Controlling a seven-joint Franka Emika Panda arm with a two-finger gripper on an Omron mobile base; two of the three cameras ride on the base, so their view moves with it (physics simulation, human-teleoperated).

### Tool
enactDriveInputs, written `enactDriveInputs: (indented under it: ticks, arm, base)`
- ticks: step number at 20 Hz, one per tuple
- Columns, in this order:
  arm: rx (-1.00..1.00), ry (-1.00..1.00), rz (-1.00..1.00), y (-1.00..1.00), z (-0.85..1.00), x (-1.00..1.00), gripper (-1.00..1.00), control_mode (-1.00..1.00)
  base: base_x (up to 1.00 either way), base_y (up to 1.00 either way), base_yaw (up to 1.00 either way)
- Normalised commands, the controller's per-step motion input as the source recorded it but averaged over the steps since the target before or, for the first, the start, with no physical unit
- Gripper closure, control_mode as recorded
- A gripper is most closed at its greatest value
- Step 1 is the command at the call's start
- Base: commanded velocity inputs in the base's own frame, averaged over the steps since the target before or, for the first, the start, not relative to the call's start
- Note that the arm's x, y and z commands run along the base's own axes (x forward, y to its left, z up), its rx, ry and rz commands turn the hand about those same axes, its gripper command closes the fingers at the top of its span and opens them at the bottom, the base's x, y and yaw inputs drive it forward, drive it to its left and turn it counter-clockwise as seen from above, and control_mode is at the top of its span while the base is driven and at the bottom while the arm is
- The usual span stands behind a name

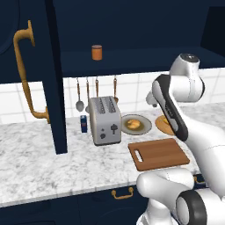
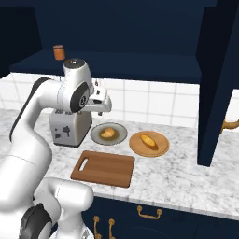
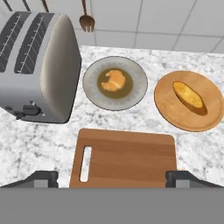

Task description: From the different types of pastries on the counter, select a croissant and place it on the cutting board. Then retrieve a jar of jam from the cabinet and place it alongside the croissant on the cutting board.

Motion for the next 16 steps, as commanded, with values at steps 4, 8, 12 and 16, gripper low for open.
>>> enactDriveInputs:
  ticks: [4,8,12,16]
  arm:
    - [0.00,0.01,0.00,-0.12,-0.45,0.08,-1.00,-1.00]
    - [0.01,0.06,0.00,-0.01,-0.44,0.23,-1.00,-1.00]
    - [0.09,0.00,-0.03,-0.08,-0.35,0.22,-1.00,-1.00]
    - [0.05,0.00,0.00,-0.01,-0.30,0.03,-1.00,-1.00]
  base:
    - [0.00,0.00,0.00]
    - [0.00,0.00,0.00]
    - [0.00,0.00,0.00]
    - [0.00,0.00,0.00]
